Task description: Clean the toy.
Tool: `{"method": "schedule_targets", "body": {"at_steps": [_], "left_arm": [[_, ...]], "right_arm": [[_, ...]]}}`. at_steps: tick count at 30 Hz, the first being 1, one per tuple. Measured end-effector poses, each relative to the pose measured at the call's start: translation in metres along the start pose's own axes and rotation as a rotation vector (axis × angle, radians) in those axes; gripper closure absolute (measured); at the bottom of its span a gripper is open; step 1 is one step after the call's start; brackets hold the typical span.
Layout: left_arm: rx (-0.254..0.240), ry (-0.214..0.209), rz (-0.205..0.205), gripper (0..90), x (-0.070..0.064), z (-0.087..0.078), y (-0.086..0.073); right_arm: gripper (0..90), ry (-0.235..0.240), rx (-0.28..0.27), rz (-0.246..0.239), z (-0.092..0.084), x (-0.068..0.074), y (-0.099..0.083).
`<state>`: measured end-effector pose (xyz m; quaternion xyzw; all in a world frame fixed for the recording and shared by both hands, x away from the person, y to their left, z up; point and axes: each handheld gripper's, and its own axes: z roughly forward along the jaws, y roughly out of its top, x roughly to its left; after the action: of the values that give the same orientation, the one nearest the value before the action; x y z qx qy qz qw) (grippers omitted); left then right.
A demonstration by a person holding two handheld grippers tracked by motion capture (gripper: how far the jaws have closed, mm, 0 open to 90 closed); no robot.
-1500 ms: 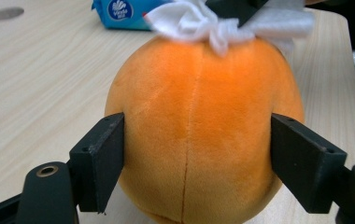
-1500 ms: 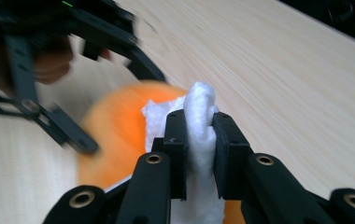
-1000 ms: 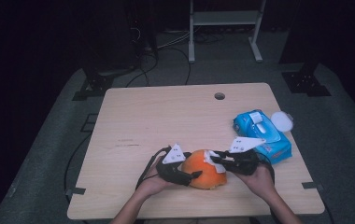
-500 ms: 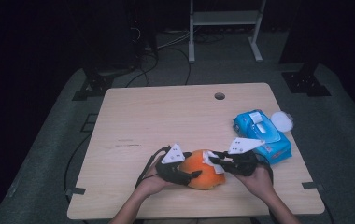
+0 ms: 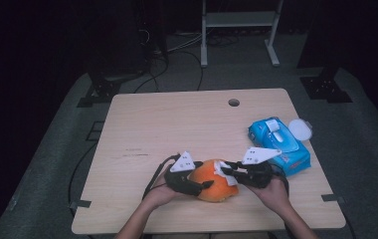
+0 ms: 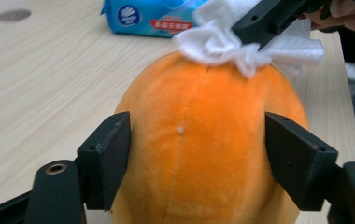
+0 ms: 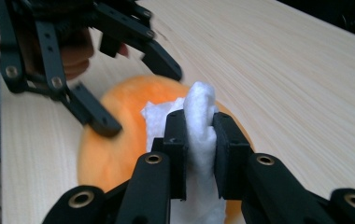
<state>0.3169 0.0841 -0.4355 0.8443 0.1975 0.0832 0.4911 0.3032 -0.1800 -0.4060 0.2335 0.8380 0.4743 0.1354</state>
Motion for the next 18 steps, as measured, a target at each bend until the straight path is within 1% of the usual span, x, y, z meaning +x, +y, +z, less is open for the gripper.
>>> {"method": "schedule_targets", "body": {"at_steps": [2, 4, 5, 6, 7, 8, 10, 11, 13, 16, 18], "left_arm": [[-0.003, 0.001, -0.031, 26.9, 0.005, -0.003, -0.003], [-0.008, -0.006, -0.045, 26.9, 0.008, -0.004, -0.004], [-0.007, -0.003, -0.03, 25.6, 0.007, -0.004, -0.003], [-0.014, 0.002, -0.003, 23.0, 0.004, -0.003, -0.001], [-0.033, 0.001, 0.022, 18.6, 0.0, -0.003, 0.002], [-0.045, -0.008, 0.045, 16.4, -0.005, -0.002, 0.005], [-0.031, -0.009, 0.078, 17.2, -0.01, 0.0, 0.006], [-0.023, -0.004, 0.084, 20.8, -0.01, 0.001, 0.005], [-0.013, -0.005, 0.056, 25.7, -0.005, 0.0, 0.003], [-0.019, -0.007, -0.001, 28.0, 0.004, -0.003, -0.002], [-0.019, -0.008, -0.026, 28.3, 0.009, -0.005, -0.005]], "right_arm": [[76.3, -0.004, -0.001, 0.03, -0.003, -0.005, -0.004], [76.3, -0.02, 0.012, 0.022, -0.006, -0.004, -0.007], [76.4, -0.016, 0.001, 0.022, -0.006, -0.003, -0.006], [76.3, -0.011, -0.003, 0.018, -0.006, -0.001, -0.005], [76.3, -0.005, -0.007, 0.009, -0.004, 0.003, -0.003], [76.3, 0.004, -0.013, 0.001, -0.003, 0.006, -0.001], [76.3, 0.044, -0.033, 0.002, 0.0, 0.009, 0.003], [76.2, 0.054, -0.034, 0.001, 0.002, 0.011, 0.004], [76.3, 0.039, -0.023, -0.015, 0.004, 0.012, 0.004], [76.3, 0.019, -0.014, 0.003, 0.002, 0.004, 0.0], [76.3, 0.0, -0.006, 0.019, 0.0, -0.002, -0.005]]}}
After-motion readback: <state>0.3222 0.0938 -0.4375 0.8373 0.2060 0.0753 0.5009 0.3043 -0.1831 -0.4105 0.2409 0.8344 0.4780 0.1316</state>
